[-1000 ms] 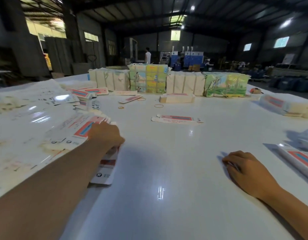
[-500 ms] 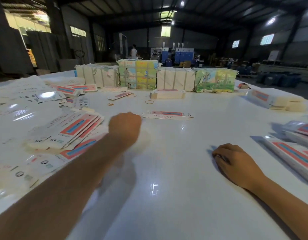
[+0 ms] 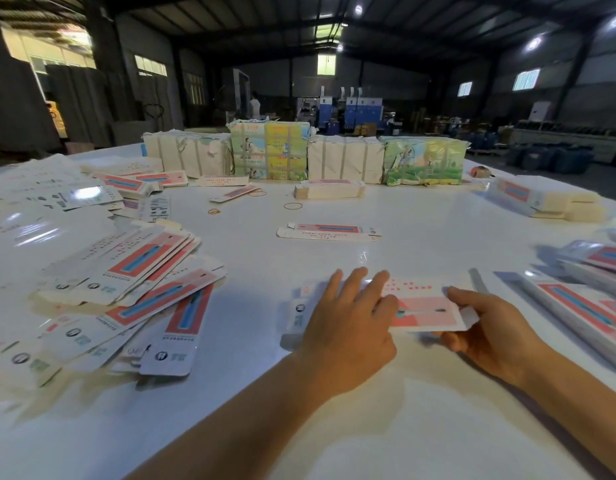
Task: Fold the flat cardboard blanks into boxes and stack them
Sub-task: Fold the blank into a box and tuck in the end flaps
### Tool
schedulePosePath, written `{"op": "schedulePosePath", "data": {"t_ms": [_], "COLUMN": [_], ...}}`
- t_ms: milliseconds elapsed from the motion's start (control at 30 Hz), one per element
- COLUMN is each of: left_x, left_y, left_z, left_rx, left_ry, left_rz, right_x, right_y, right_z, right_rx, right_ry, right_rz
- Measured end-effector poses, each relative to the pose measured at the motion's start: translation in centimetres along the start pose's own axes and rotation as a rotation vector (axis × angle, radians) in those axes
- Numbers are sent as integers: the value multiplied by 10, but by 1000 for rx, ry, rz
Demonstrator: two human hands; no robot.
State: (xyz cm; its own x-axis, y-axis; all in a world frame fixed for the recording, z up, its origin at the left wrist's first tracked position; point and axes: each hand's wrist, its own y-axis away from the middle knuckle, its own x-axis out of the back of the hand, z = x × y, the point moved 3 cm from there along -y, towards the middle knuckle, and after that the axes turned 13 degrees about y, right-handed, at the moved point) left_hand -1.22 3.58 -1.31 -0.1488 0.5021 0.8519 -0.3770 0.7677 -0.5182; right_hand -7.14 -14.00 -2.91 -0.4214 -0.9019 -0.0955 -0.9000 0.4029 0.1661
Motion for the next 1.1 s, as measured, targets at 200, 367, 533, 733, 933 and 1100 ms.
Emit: {"op": "schedulePosePath", "data": {"t_ms": [200,367,533,733,933,1100], "left_x": [-11,-6,1,7,9,7], "left_y": [-3,-5,-8,-8,-8,-7], "left_z": [-17,-21,-21,-12,-8,-7], "left_rx": [70,116,137,104,64,13], "left_ry": [81,97,115,121,89,-12], "left_rz": [-11,98,183,244,246,282], "right_x": [-6,13,1,-14,-9,-11], "right_y": [3,11,28,31,25,21], "right_z": [-4,-13,-18,-14,-12,-12], "right_rx": [102,539,858,787,660,638], "right_ry": [24,324,680,668,628,667], "right_rz": [-25,392,519,390,357,322]}}
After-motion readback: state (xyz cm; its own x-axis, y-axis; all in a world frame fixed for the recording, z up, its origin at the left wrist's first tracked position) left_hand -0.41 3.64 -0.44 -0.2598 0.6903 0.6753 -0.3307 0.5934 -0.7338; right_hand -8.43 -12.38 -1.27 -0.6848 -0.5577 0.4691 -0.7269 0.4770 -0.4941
